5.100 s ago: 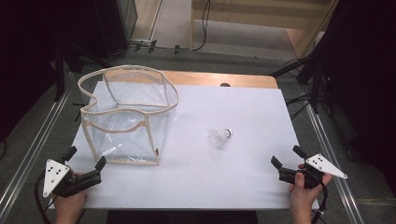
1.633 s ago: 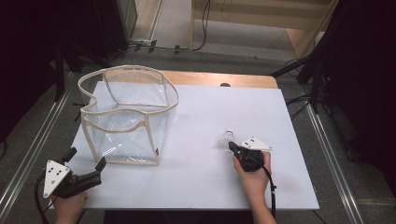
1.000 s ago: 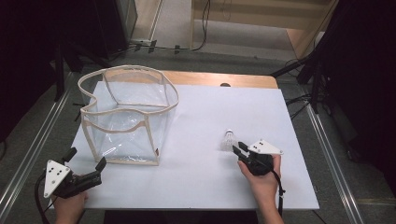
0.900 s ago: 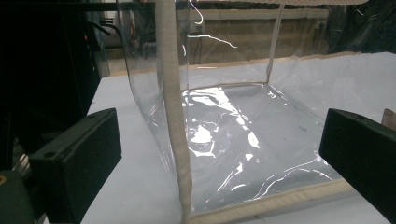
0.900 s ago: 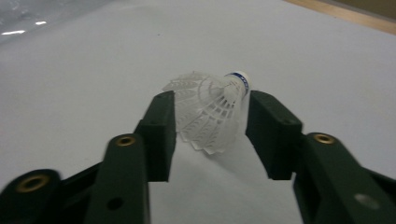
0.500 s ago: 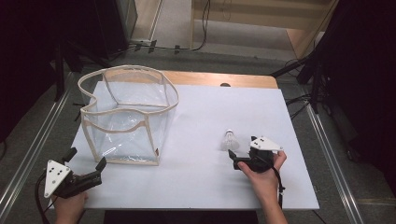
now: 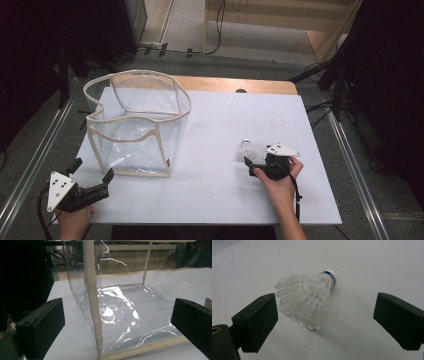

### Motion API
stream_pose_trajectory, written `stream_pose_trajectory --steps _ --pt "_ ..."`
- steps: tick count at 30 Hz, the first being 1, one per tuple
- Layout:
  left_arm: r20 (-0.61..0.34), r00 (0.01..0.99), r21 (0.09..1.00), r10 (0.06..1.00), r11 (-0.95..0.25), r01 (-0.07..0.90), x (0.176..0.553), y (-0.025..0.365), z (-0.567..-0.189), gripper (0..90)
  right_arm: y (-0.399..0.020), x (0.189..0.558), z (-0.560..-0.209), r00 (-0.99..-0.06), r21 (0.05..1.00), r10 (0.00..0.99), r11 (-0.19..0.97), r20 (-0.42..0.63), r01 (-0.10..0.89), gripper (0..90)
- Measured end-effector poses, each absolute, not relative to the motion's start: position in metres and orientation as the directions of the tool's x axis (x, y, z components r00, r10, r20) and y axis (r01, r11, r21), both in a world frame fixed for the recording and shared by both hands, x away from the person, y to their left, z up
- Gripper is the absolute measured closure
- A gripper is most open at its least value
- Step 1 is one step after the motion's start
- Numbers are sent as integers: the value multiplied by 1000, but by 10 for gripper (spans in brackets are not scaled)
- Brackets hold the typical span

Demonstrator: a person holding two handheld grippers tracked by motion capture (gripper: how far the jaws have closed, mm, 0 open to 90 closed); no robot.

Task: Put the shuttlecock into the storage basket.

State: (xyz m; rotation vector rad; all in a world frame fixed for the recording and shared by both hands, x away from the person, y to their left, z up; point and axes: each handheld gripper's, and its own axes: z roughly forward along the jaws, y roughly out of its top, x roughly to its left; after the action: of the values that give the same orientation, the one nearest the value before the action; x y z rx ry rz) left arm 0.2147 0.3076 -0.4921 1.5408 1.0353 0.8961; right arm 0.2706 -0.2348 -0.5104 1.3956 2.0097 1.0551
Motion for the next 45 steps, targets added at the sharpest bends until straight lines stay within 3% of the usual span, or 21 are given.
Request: stream_pose_trajectory --steps 9,10,15,19,25,32,37,45 --pt "34 351 981 936 -99 169 215 308 -492 0 -229 277 -515 -356 790 934 216 3 573 218" --pt "35 351 980 936 -100 169 215 308 -492 0 -228 279 -515 -363 783 932 222 5 581 286" --pt "32 351 981 936 -98 169 215 308 -492 0 -226 282 -517 -374 778 927 236 -1 583 356" --pt "34 351 981 936 -99 169 215 308 -492 0 -226 285 -517 -365 777 931 225 7 588 477" --pt "34 351 981 936 -99 169 215 308 -492 0 -226 287 -517 -367 777 930 216 21 591 550" --pt "34 351 981 936 -99 170 215 308 -492 0 -225 288 -518 -348 775 937 206 20 598 696" --pt "32 350 980 936 -98 171 215 308 -492 0 -224 288 -519 -350 775 937 212 13 595 846" --pt "33 349 980 937 -98 171 215 308 -492 0 -225 287 -517 -351 789 936 204 16 580 867"
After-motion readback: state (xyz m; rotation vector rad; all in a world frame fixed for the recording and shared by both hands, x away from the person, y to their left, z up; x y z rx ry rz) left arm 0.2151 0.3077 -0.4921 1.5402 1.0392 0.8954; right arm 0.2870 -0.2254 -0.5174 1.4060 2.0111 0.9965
